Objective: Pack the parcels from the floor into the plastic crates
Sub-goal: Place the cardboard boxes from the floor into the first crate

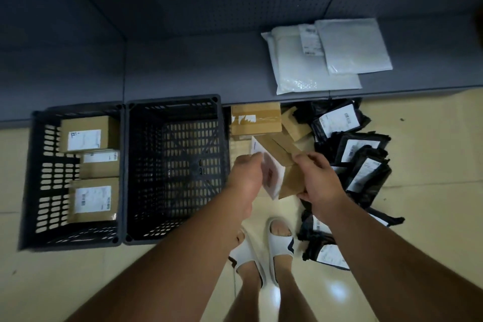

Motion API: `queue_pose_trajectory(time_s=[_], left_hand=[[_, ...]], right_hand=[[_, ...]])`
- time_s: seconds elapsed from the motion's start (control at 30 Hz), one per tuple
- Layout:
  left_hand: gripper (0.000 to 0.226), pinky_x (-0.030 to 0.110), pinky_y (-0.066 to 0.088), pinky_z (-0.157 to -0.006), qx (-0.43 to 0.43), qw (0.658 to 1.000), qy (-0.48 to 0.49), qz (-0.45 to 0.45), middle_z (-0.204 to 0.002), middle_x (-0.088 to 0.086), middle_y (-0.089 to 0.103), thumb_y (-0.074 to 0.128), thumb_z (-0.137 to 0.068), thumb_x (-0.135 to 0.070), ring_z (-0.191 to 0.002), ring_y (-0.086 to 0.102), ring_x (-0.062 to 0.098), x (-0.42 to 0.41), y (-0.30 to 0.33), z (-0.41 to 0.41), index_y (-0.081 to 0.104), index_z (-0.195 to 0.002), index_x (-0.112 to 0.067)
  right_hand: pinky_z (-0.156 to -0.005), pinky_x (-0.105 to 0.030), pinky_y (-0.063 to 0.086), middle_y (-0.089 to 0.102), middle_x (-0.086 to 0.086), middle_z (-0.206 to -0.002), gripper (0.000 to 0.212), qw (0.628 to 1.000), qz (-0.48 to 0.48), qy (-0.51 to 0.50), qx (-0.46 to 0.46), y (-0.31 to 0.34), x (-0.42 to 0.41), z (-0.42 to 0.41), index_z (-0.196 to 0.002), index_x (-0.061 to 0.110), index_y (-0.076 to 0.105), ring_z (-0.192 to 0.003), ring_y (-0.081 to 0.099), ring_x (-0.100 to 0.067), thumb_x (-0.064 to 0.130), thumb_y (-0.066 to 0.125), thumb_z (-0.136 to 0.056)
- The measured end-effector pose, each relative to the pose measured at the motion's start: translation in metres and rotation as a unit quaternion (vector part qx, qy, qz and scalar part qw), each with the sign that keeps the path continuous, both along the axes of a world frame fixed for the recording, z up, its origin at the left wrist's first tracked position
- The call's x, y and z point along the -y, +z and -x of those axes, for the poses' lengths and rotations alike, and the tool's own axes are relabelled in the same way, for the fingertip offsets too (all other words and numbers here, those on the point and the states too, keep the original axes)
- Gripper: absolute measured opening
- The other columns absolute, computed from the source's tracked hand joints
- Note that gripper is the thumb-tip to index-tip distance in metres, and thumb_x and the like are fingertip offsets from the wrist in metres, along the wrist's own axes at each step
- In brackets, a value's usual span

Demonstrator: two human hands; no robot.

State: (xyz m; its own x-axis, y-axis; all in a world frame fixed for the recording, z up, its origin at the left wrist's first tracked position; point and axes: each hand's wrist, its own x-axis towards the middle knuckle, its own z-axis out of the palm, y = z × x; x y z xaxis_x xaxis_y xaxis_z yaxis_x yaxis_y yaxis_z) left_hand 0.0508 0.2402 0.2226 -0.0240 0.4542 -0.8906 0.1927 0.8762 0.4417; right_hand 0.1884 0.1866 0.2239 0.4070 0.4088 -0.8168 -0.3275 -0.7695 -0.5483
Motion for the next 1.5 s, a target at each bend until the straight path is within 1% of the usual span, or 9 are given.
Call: queue_pose_trajectory(time_s=[0.23,0.43,0.53,0.63,0.73,1.0,1.13,1.33,1.5], left_hand=[[0.025,0.034,0.048,-0.075,-0.029,0.996,0.042,-0.074,-0.117,0.001,0.066,0.059,-0.095,-0.044,-0.103,0.063,0.023,0.01,0.041,0.042,0.058,-0.119,-0.039],[0.027,0.03,0.045,-0.074,0.03,0.997,-0.005,-0.067,-0.115,-0.007,0.071,0.059,-0.095,-0.049,-0.101,0.066,0.014,0.033,0.058,0.086,0.067,-0.118,-0.038],[0.034,0.041,0.054,-0.092,0.062,0.996,0.021,-0.064,-0.113,-0.009,0.076,0.069,-0.086,-0.044,-0.106,0.071,0.016,0.051,0.062,0.115,0.067,-0.119,-0.042],[0.034,0.046,0.056,-0.098,0.074,0.994,0.055,-0.066,-0.109,-0.008,0.078,0.072,-0.09,-0.035,-0.105,0.073,0.017,0.072,0.069,0.145,0.064,-0.123,-0.038],[0.037,0.046,0.059,-0.095,0.089,0.988,0.101,-0.079,-0.109,-0.004,0.078,0.074,-0.092,-0.033,-0.103,0.074,0.018,0.091,0.08,0.175,0.062,-0.128,-0.03],[0.034,0.043,0.059,-0.094,0.08,0.951,0.276,-0.115,-0.111,0.0,0.078,0.073,-0.094,-0.031,-0.099,0.076,0.019,0.154,0.092,0.272,0.061,-0.125,-0.023],[0.045,0.046,0.057,-0.098,0.068,0.924,0.357,-0.12,-0.113,0.003,0.077,0.073,-0.093,-0.035,-0.102,0.075,0.022,0.195,0.087,0.331,0.058,-0.132,-0.017],[0.065,0.044,0.052,-0.103,0.05,0.895,0.429,-0.114,-0.111,-0.004,0.078,0.077,-0.077,-0.052,-0.102,0.075,0.017,0.253,0.089,0.429,0.059,-0.131,-0.021],[0.055,0.043,0.05,-0.106,0.051,0.868,0.482,-0.106,-0.107,-0.006,0.079,0.076,-0.084,-0.051,-0.101,0.075,0.015,0.289,0.095,0.502,0.06,-0.128,-0.022]], right_hand=[[-0.082,-0.046,0.059,0.075,-0.006,-0.109,0.036,0.997,0.04,0.014,-0.059,0.032,0.007,0.009,-0.109,0.029,0.069,-0.106,0.069,-0.029,0.052,0.072,-0.082],[-0.095,-0.054,0.053,0.077,-0.013,-0.108,0.05,0.99,0.067,0.053,-0.114,0.04,0.01,0.026,-0.113,0.017,0.07,-0.107,0.071,-0.036,0.058,0.066,-0.086],[-0.09,-0.049,0.053,0.077,-0.011,-0.107,0.045,0.985,0.073,0.098,-0.125,0.048,0.009,0.041,-0.106,0.018,0.071,-0.104,0.072,-0.035,0.058,0.063,-0.088],[-0.078,-0.042,0.054,0.076,-0.007,-0.082,0.044,0.977,0.082,0.152,-0.129,0.057,0.005,0.063,-0.096,0.019,0.07,-0.089,0.071,-0.032,0.062,0.061,-0.089],[-0.073,-0.041,0.052,0.079,-0.006,-0.092,0.051,0.967,0.088,0.21,-0.117,0.069,0.001,0.094,-0.101,0.021,0.072,-0.095,0.072,-0.032,0.067,0.052,-0.092],[-0.097,-0.048,0.054,0.079,-0.001,-0.102,0.047,0.941,0.034,0.326,-0.088,0.088,0.007,0.216,-0.111,0.027,0.075,-0.102,0.073,-0.028,0.064,0.05,-0.095],[-0.101,-0.048,0.049,0.079,0.001,-0.102,0.064,0.907,0.029,0.41,-0.091,0.092,0.022,0.286,-0.11,0.028,0.075,-0.104,0.071,-0.026,0.079,0.063,-0.074],[-0.085,-0.036,0.053,0.078,0.002,-0.106,0.039,0.856,-0.011,0.505,-0.104,0.101,0.051,0.402,-0.123,0.028,0.068,-0.105,0.071,-0.021,0.053,0.062,-0.094],[-0.079,-0.032,0.052,0.078,0.001,-0.105,0.029,0.831,-0.023,0.547,-0.104,0.114,0.082,0.491,-0.12,0.024,0.068,-0.1,0.073,-0.017,0.041,0.06,-0.098]])
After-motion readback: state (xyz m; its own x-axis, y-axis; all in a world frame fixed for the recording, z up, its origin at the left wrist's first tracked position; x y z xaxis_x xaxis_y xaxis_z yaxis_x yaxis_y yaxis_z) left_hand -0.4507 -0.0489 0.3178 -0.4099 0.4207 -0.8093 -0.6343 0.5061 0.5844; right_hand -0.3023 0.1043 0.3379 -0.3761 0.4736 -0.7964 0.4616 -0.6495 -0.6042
